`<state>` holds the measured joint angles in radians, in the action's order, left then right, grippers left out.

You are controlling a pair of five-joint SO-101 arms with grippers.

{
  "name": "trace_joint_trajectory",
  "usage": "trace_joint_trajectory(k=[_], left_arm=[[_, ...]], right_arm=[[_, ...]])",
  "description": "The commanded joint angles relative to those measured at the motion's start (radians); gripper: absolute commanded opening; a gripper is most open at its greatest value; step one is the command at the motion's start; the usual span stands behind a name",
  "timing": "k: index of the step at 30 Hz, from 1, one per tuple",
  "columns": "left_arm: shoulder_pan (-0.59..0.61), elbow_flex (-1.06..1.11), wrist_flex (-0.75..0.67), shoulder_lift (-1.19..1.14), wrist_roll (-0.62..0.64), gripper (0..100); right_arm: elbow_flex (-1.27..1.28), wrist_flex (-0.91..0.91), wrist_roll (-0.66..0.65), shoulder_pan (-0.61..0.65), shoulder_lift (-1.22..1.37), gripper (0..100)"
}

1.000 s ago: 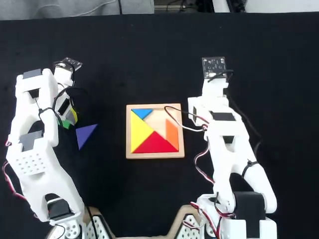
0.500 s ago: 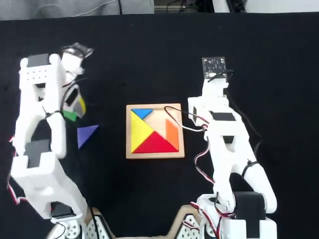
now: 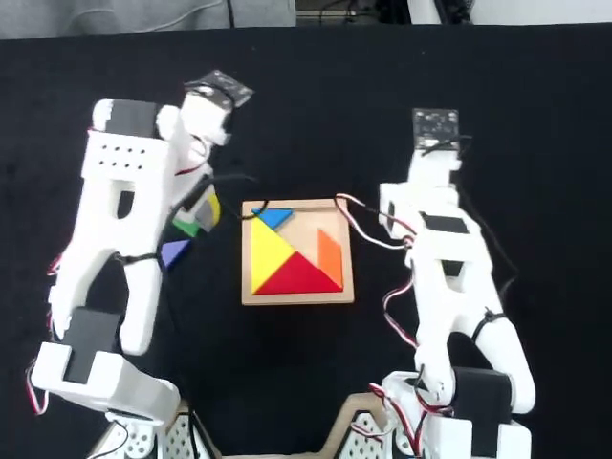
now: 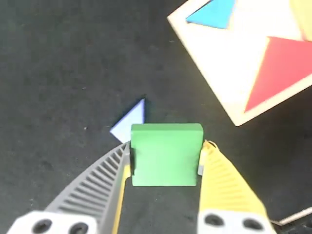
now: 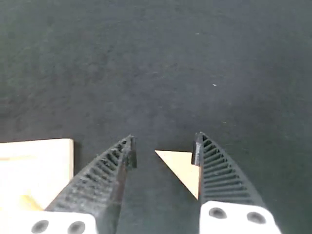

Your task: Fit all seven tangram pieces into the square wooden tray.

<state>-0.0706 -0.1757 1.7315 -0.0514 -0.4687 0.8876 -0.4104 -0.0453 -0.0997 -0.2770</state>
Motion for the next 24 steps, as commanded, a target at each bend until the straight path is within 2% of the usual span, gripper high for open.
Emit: trace_joint_trajectory(k=[1, 5, 11, 15, 20, 24], left_arm=[[-0.091, 0.036, -0.066, 0.054, 0.012, 10], [-0.191, 0.128, -0.216, 0.043, 0.078, 10], [-0.332, 0.374, -0.565, 0.043, 0.123, 10], [-0.361, 0.481, -0.730, 0.043, 0.123, 10], [-0.358, 0.510, -0.865, 0.038, 0.124, 10], [-0.364, 0.452, -0.890, -0.037, 0.124, 10]], right_arm=[[-0.065, 0.026, 0.060, -0.054, -0.007, 19.4], [-0.070, 0.041, 0.100, -0.083, -0.001, 19.4], [-0.071, 0.041, 0.100, -0.083, 0.001, 19.4], [-0.071, 0.041, 0.098, -0.083, 0.001, 19.4], [-0.073, 0.041, 0.097, -0.083, 0.001, 19.4], [-0.073, 0.041, 0.097, -0.084, -0.001, 19.4]])
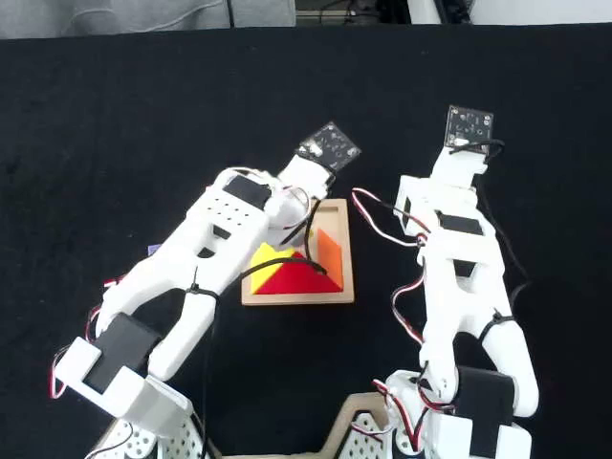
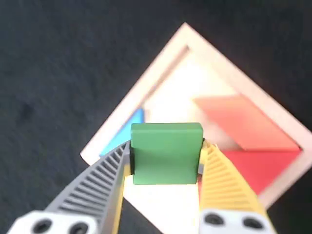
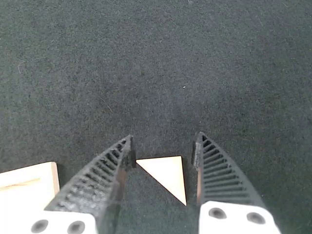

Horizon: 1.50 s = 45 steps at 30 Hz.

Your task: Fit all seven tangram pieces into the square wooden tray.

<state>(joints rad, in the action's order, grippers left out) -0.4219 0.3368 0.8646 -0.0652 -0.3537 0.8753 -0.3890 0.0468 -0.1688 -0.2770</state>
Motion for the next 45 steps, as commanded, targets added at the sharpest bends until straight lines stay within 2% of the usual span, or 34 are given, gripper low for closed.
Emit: trace_joint_trajectory(k=[1, 8, 11, 27, 29, 34, 36, 45], left_arm=[[-0.010, -0.084, -0.023, -0.057, 0.009, 10], [0.013, -0.203, -0.021, -0.242, 0.043, 10], [0.016, -0.222, -0.021, -0.244, 0.103, 10], [0.038, -0.217, 0.074, -0.242, 0.101, 10], [0.045, -0.217, 0.075, -0.242, 0.101, 14], [0.051, -0.217, 0.075, -0.242, 0.100, 34], [0.051, -0.217, 0.074, -0.236, 0.100, 38], [0.053, -0.226, 0.038, -0.232, 0.100, 36]], right_arm=[[-0.061, 0.020, 0.005, -0.015, -0.001, 19.4], [-0.061, 0.020, 0.005, -0.015, -0.001, 19.4], [-0.061, 0.020, 0.005, -0.015, -0.001, 19.4], [-0.062, 0.020, 0.005, -0.011, -0.001, 19.4], [-0.062, 0.020, 0.005, -0.009, -0.001, 19.4], [-0.070, 0.020, 0.005, -0.009, -0.001, 19.4], [-0.070, 0.018, 0.005, -0.008, -0.001, 19.4], [-0.070, 0.018, 0.005, -0.008, -0.001, 19.4]])
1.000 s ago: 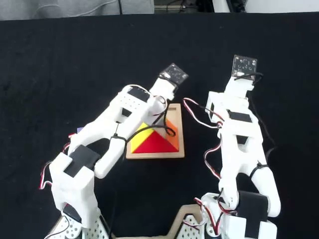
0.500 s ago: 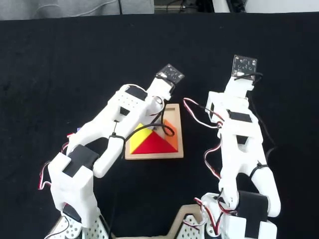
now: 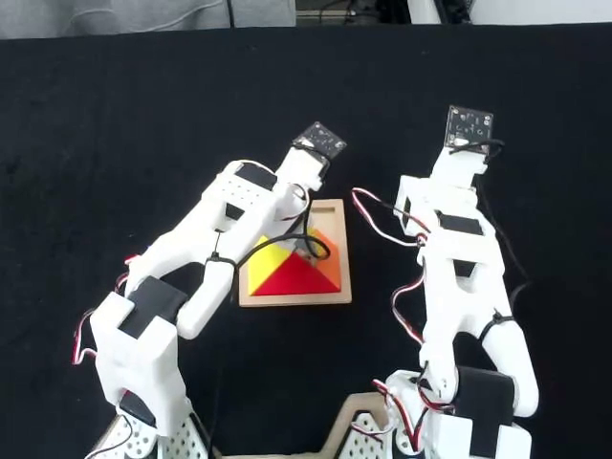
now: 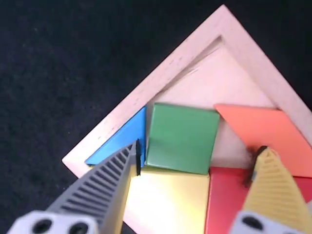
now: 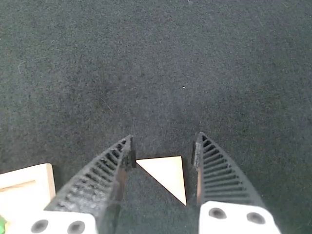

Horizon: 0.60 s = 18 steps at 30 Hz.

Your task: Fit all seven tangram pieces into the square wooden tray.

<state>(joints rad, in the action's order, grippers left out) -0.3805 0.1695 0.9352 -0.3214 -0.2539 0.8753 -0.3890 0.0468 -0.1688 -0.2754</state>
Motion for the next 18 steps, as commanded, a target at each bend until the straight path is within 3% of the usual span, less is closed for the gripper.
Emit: trace_joint_trajectory(k=[1, 10, 18], left_arm=[[0.012, -0.059, -0.051, 0.025, 0.000, 36], [0.087, -0.050, -0.161, 0.017, -0.005, 36], [0.087, 0.013, -0.157, 0.023, -0.150, 36]], right_arm=[[-0.070, 0.018, 0.005, -0.008, -0.002, 19.4], [-0.070, 0.018, 0.005, -0.009, -0.002, 19.4], [-0.070, 0.018, 0.005, -0.009, -0.001, 19.4]])
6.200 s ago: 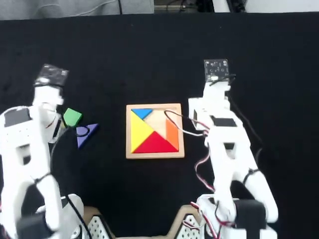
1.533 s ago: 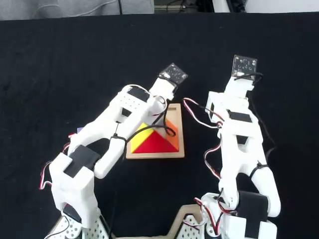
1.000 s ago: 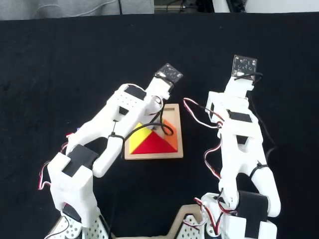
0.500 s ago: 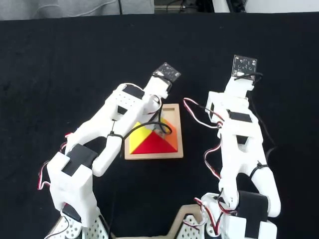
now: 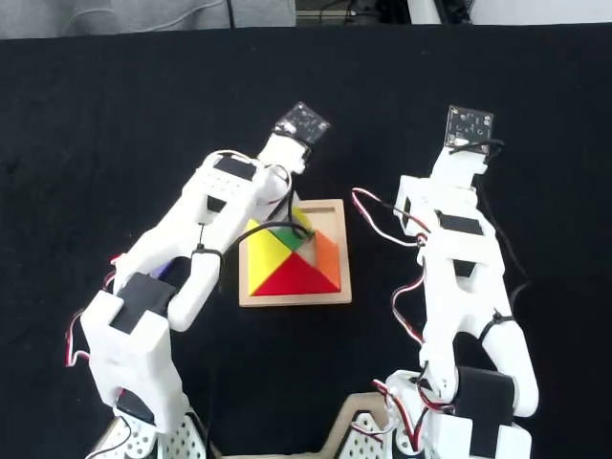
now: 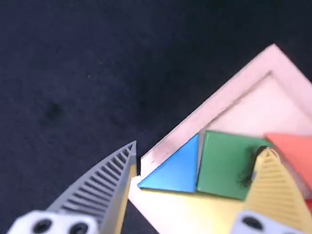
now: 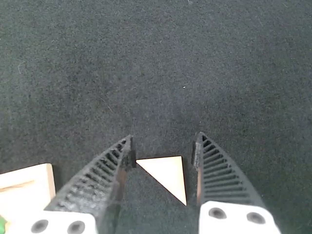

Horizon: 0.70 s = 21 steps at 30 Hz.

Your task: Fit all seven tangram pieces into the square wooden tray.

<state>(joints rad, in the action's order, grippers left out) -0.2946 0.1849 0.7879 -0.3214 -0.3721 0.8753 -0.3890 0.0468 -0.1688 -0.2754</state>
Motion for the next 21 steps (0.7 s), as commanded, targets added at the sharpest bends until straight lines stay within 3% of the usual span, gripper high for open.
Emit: trace_joint_trajectory(k=[1, 14, 21], left_arm=[[0.001, -0.002, -0.009, 0.023, -0.035, 36], [0.070, 0.002, -0.008, 0.020, -0.104, 36], [0.065, -0.048, 0.109, 0.075, -0.101, 36]], right_arm=[[-0.070, 0.018, 0.005, -0.008, -0.001, 19.4], [-0.070, 0.018, 0.005, -0.008, -0.001, 19.4], [-0.071, 0.018, 0.005, -0.008, -0.001, 19.4]])
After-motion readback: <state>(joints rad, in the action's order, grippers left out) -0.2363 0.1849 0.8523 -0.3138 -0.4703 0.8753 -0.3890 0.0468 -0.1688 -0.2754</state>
